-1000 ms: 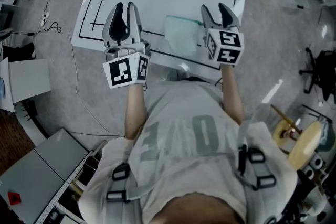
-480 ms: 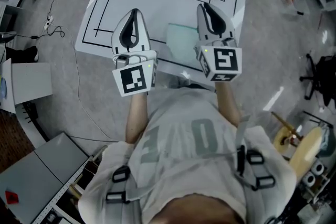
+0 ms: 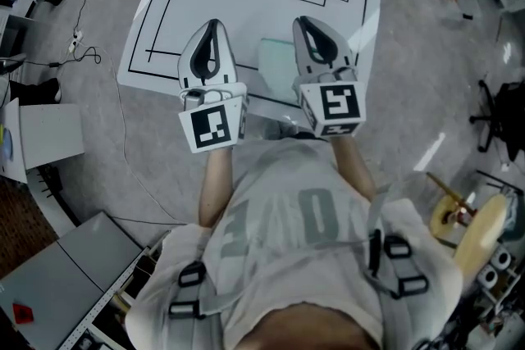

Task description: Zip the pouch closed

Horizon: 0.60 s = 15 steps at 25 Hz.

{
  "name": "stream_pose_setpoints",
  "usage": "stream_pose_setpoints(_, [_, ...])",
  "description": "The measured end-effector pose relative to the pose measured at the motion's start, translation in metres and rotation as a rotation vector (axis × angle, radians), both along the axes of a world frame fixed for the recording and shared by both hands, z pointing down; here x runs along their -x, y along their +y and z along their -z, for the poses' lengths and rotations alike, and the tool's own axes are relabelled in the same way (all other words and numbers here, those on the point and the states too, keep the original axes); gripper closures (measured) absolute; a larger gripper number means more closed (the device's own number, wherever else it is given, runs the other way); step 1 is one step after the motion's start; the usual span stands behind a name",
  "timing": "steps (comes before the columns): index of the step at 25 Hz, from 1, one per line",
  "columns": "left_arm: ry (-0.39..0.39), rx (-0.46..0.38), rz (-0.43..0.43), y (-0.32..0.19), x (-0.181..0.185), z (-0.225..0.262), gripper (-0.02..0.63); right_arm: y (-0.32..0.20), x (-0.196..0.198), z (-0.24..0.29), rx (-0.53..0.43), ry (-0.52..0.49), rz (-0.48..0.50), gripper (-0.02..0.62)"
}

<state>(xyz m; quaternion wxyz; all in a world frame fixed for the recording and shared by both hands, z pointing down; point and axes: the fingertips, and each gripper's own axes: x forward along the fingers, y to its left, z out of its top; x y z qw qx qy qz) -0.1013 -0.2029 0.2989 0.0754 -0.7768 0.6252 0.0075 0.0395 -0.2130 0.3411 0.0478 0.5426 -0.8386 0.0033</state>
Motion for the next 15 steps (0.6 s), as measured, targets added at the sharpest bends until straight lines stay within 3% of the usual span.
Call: stream_pose_setpoints(15, [-0.003,0.012,-0.004,-0.0014,0.0018,-0.0034,0.598,0.0005,-0.0076,-0.0038,0.011,-0.005,-0.019,0.574])
